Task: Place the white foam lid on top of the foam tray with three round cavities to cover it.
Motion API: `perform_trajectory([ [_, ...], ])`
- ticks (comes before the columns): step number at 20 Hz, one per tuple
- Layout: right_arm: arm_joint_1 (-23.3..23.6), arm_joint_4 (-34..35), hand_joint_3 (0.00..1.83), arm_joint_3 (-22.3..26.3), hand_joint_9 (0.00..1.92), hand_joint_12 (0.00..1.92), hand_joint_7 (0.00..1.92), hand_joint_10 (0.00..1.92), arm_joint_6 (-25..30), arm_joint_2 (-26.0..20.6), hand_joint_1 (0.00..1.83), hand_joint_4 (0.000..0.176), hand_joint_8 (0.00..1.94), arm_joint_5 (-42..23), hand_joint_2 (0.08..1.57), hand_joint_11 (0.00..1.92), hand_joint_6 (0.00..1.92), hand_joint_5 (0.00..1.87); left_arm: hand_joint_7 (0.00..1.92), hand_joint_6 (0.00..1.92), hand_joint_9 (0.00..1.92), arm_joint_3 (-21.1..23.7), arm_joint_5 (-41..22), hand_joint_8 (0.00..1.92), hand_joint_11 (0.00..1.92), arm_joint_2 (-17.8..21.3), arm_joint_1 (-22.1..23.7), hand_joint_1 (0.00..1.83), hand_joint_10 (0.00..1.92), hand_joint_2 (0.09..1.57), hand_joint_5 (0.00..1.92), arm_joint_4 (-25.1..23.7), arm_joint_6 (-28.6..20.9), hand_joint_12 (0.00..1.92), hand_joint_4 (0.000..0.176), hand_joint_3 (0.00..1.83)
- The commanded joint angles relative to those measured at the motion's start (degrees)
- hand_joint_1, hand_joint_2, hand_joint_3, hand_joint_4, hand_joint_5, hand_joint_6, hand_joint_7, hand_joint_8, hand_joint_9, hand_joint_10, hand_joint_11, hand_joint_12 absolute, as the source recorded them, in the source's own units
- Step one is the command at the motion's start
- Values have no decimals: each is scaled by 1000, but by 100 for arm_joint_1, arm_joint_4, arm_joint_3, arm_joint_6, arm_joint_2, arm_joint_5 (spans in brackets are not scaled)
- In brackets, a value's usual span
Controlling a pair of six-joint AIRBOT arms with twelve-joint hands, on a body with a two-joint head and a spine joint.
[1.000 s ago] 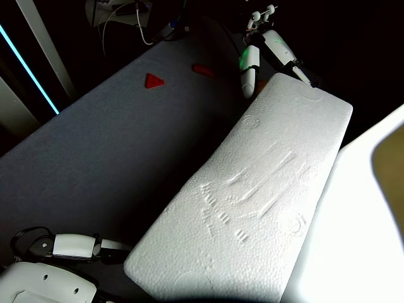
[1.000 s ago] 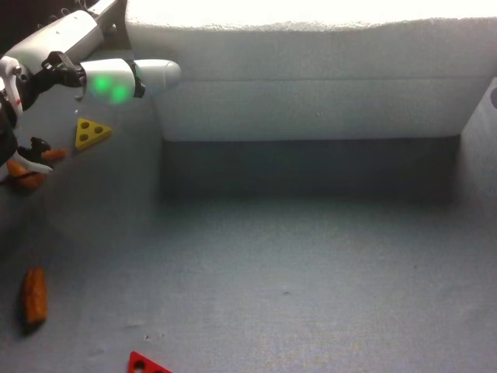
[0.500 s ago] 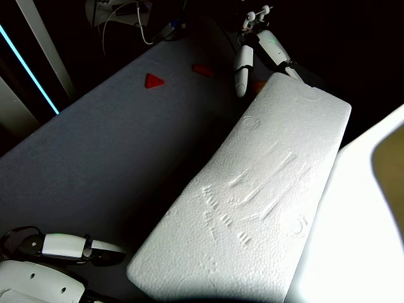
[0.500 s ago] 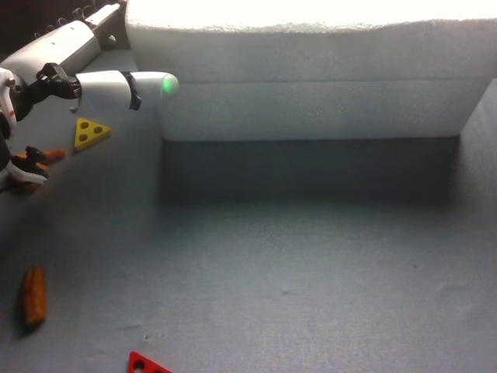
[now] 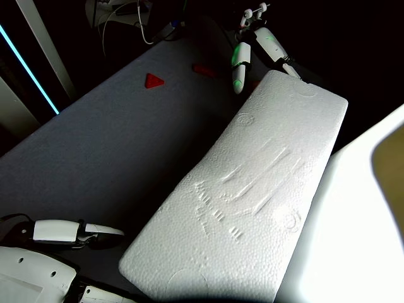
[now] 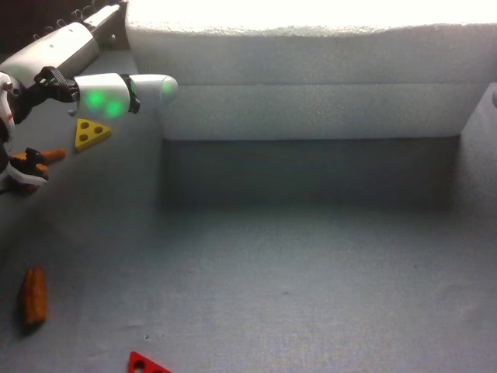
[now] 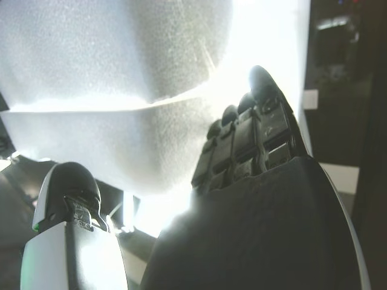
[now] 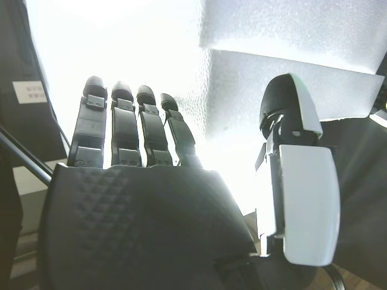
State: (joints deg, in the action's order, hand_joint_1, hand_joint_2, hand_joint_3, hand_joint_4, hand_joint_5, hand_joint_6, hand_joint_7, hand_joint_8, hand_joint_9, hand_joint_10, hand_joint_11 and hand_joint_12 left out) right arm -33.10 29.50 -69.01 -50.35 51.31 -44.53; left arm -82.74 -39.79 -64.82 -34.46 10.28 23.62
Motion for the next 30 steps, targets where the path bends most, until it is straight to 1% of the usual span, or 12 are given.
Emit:
perform_trajectory([
  [1,27,-37,0,-33,0,0,0,0,56,-101,561,0,0,-772,1124,0,0,0,0,0,0,-32,-713,0,0,19,93,409,0,1023,0,-51,-35,514,17,0],
  [5,109,-155,0,-70,0,0,0,0,147,-101,590,0,0,-817,1131,0,0,0,0,0,0,-52,-715,0,0,-14,173,410,0,1030,0,-105,-36,507,9,3],
  [6,148,-186,0,-70,0,0,0,0,150,-101,621,0,0,-833,1133,0,0,0,0,0,0,-50,-732,0,0,-13,181,431,0,1022,0,-106,-37,542,20,0],
  [8,228,-242,2,-85,0,0,0,0,150,-101,570,0,0,-840,1141,0,0,0,0,0,0,-53,-740,0,0,-9,195,426,0,1025,0,-113,-37,516,7,1],
  [10,308,-284,1,-111,0,18,0,0,150,-101,533,0,0,-838,1138,36,0,0,0,0,0,-76,-727,0,0,-25,234,442,0,1027,0,-113,-37,469,10,1],
  [11,331,-290,2,-129,0,0,0,0,150,-100,580,0,0,-825,1143,0,0,0,0,0,0,-95,-708,0,0,-41,265,438,0,1013,0,-120,-37,459,29,0],
  [21,444,-246,5,-414,0,9,0,0,182,178,618,0,0,-472,1165,11,0,0,0,0,0,-244,-542,0,0,-168,341,417,0,1035,0,-103,-58,573,0,4],
  [23,444,-239,3,-430,0,31,0,0,182,212,556,0,0,-446,1161,47,0,0,0,0,0,-223,-582,0,0,-135,336,426,0,1023,0,-93,-58,686,0,0],
  [24,444,-238,1,-444,0,28,0,0,182,235,584,0,0,-433,1159,25,0,0,0,0,0,-232,-564,0,0,-134,336,408,0,1021,0,-92,-54,623,7,0],
  [26,444,-234,0,-486,0,31,0,0,193,269,629,0,0,-392,1154,17,0,0,0,0,0,-299,-471,0,0,-172,359,409,0,1027,0,-77,-52,544,1,1],
  [27,444,-229,0,-515,0,321,0,0,194,288,644,0,0,-359,1159,0,0,0,0,0,0,-337,-428,0,0,-209,362,407,0,1037,0,-55,-52,471,11,1],
  [30,444,-223,0,-573,0,184,0,0,206,340,578,0,0,-282,1164,0,0,0,0,0,0,-405,-334,0,0,-259,352,411,0,1040,0,2,-53,696,3,0],
])
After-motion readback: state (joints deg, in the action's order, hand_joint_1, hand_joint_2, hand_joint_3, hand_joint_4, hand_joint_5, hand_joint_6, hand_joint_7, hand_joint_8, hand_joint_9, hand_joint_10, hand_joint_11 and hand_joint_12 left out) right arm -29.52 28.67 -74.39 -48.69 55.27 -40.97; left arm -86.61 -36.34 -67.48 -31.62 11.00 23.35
